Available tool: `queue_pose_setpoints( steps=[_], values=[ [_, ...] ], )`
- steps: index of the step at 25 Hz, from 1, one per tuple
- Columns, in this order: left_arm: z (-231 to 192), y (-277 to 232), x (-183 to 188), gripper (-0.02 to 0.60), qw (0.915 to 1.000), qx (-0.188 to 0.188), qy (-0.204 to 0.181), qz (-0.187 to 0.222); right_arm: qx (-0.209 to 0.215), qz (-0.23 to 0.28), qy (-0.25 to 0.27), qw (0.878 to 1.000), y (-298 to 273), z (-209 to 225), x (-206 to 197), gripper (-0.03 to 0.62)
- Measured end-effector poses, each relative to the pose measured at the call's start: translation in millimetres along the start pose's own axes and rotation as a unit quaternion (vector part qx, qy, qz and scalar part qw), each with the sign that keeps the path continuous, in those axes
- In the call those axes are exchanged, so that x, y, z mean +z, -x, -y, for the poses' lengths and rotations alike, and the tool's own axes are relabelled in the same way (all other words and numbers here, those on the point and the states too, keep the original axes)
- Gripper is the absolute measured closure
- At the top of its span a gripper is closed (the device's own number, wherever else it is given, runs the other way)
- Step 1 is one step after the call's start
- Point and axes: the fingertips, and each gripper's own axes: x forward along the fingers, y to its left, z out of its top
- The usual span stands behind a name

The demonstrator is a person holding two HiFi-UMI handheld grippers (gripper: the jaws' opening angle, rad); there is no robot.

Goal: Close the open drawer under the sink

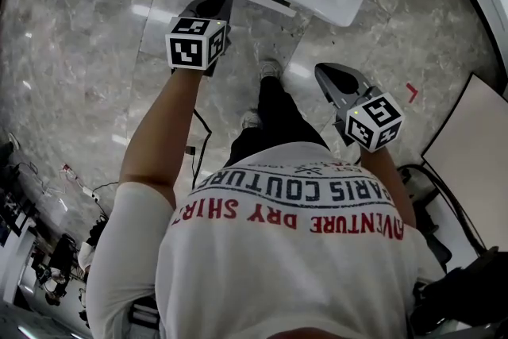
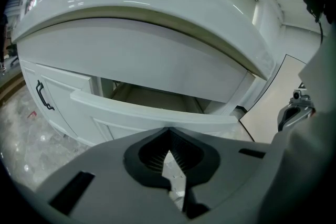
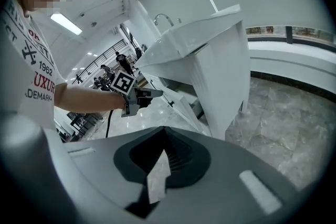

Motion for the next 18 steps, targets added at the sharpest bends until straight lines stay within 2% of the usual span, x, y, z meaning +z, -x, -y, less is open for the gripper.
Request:
queue_pose_setpoints(
  steps=[11, 18],
  values=[
    [-1.6, -28.4, 34.5, 0.58, 0.9998, 0.006, -0.013, 0.015, -0.016, 0.001, -0.016, 1.0, 7.6, 19.0, 3.5, 0.592],
    [-6.2, -32.0, 37.4, 0.58, 0.9997, 0.012, -0.016, 0.011, -0.029, 0.008, -0.029, 0.999, 11.1, 29.0, 8.6, 0.592]
  ],
)
